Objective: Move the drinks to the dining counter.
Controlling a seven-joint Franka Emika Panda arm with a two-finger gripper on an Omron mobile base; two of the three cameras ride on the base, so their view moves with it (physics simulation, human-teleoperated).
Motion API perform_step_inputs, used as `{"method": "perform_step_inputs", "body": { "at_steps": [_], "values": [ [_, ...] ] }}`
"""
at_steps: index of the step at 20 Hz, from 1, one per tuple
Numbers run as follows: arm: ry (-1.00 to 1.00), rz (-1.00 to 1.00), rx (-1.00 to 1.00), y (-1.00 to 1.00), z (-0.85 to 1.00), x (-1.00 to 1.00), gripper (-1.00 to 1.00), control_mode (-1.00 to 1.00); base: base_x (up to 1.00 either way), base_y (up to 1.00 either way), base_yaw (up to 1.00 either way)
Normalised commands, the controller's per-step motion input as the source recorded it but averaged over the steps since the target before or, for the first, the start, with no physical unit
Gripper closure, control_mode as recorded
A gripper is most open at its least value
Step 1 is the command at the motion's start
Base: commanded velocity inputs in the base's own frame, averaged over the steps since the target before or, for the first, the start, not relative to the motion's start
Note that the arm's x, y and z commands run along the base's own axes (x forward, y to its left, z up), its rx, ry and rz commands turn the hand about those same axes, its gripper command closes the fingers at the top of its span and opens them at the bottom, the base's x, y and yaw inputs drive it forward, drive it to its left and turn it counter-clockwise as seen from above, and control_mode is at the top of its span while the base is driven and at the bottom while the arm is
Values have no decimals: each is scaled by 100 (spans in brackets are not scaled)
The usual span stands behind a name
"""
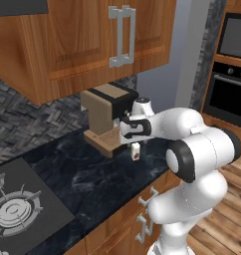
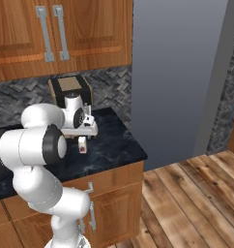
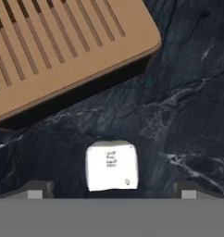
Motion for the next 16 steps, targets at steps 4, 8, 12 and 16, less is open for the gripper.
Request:
{"method": "perform_step_inputs", "body": {
  "at_steps": [4, 8, 12, 16],
  "values": [
    [0, 0, 0, 0, -13, 7, -100, -100, 0, 0, 0],
    [0, 0, 0, 0, -15, 1, -100, -100, 0, 0, 0],
    [0, 0, 0, 0, -13, 2, -100, -100, 0, 0, 0],
    [0, 0, 0, 0, -17, 0, -100, -100, 0, 0, 0]
  ]
}}
